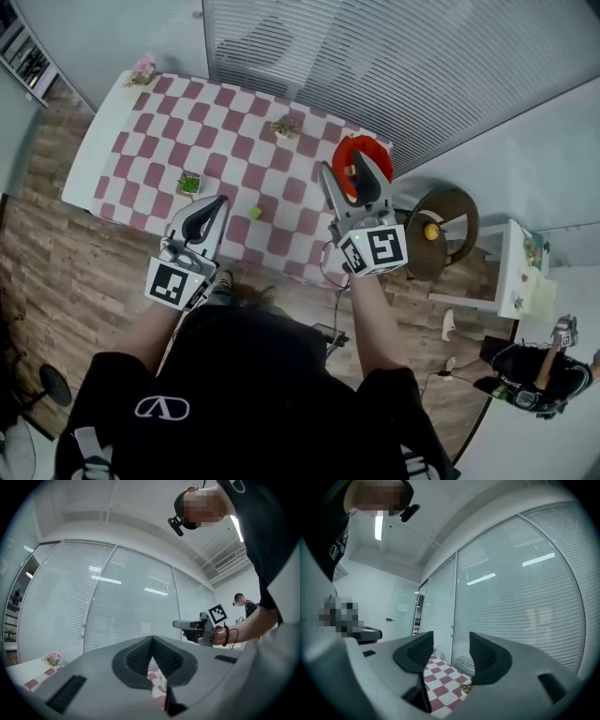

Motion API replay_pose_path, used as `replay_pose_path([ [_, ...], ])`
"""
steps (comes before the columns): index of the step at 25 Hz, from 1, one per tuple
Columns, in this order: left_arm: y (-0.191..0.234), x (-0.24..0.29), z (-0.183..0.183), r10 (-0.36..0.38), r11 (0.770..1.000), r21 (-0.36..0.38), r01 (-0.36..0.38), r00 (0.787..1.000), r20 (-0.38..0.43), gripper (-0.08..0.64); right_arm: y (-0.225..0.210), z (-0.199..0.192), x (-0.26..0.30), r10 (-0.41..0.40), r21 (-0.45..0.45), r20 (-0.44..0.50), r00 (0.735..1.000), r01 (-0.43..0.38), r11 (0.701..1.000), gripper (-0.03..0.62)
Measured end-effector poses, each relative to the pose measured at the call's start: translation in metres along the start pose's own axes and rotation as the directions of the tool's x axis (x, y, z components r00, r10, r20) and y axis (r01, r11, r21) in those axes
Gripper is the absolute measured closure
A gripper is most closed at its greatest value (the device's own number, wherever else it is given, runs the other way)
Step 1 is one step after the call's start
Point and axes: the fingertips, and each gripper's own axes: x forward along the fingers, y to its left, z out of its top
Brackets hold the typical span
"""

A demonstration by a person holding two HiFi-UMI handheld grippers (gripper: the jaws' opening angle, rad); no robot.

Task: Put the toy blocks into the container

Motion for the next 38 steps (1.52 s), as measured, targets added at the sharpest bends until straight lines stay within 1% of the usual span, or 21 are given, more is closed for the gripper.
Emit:
replay_pose_path([
  [4, 0.005, -0.002, -0.001, 0.011, 1.0, -0.007, -0.011, 1.0, -0.002, 0.555, 0.03, -0.008, 0.004, 0.052, -0.005, -0.013, 0.999, -0.052, 0.999, 0.351],
  [9, 0.01, -0.005, 0.0, 0.02, 1.0, -0.006, -0.02, 1.0, -0.001, 0.554, 0.041, -0.028, 0.016, 0.084, 0.017, -0.051, 0.995, -0.083, 0.996, 0.347],
  [12, 0.014, -0.008, 0.0, 0.026, 1.0, -0.001, -0.026, 1.0, -0.003, 0.554, 0.049, -0.061, 0.024, 0.108, 0.05, -0.11, 0.988, -0.103, 0.993, 0.333],
  [14, 0.017, -0.01, 0.0, 0.033, 0.999, -0.003, -0.033, 0.999, -0.004, 0.554, 0.058, -0.088, 0.03, 0.13, 0.073, -0.161, 0.978, -0.12, 0.99, 0.324],
  [16, 0.021, -0.013, 0.0, 0.043, 0.999, -0.004, -0.043, 0.999, -0.006, 0.554, 0.067, -0.117, 0.035, 0.152, 0.097, -0.219, 0.964, -0.133, 0.986, 0.31],
  [18, 0.024, -0.016, 0.001, 0.054, 0.999, 0.0, -0.054, 0.999, -0.001, 0.554, 0.077, -0.149, 0.038, 0.174, 0.12, -0.284, 0.943, -0.145, 0.982, 0.308],
  [20, 0.028, -0.019, 0.004, 0.067, 0.998, 0.006, -0.067, 0.998, 0.009, 0.554, 0.086, -0.182, 0.039, 0.198, 0.139, -0.35, 0.916, -0.158, 0.978, 0.307],
  [21, 0.029, -0.021, 0.002, 0.072, 0.997, 0.006, -0.072, 0.997, 0.002, 0.554, 0.092, -0.199, 0.039, 0.211, 0.148, -0.383, 0.899, -0.166, 0.975, 0.307],
  [24, 0.034, -0.029, -0.005, 0.081, 0.997, 0.0, -0.081, 0.996, -0.021, 0.554, 0.108, -0.244, 0.037, 0.252, 0.171, -0.476, 0.843, -0.193, 0.966, 0.302],
  [28, 0.038, -0.034, -0.002, 0.103, 0.995, -0.001, -0.103, 0.995, -0.01, 0.554, 0.126, -0.293, 0.033, 0.294, 0.187, -0.574, 0.764, -0.228, 0.956, 0.301],
  [34, 0.038, -0.039, -0.004, 0.114, 0.994, 0.0, -0.114, 0.993, -0.013, 0.554, 0.14, -0.346, 0.029, 0.329, 0.207, -0.701, 0.633, -0.261, 0.943, 0.293],
  [36, 0.038, -0.042, -0.01, 0.111, 0.994, 0.0, -0.111, 0.993, -0.031, 0.554, 0.146, -0.361, 0.029, 0.339, 0.213, -0.733, 0.589, -0.275, 0.938, 0.291],
  [38, 0.037, -0.043, -0.014, 0.109, 0.994, 0.002, -0.109, 0.993, -0.043, 0.555, 0.151, -0.372, 0.031, 0.344, 0.22, -0.756, 0.557, -0.28, 0.935, 0.291],
])
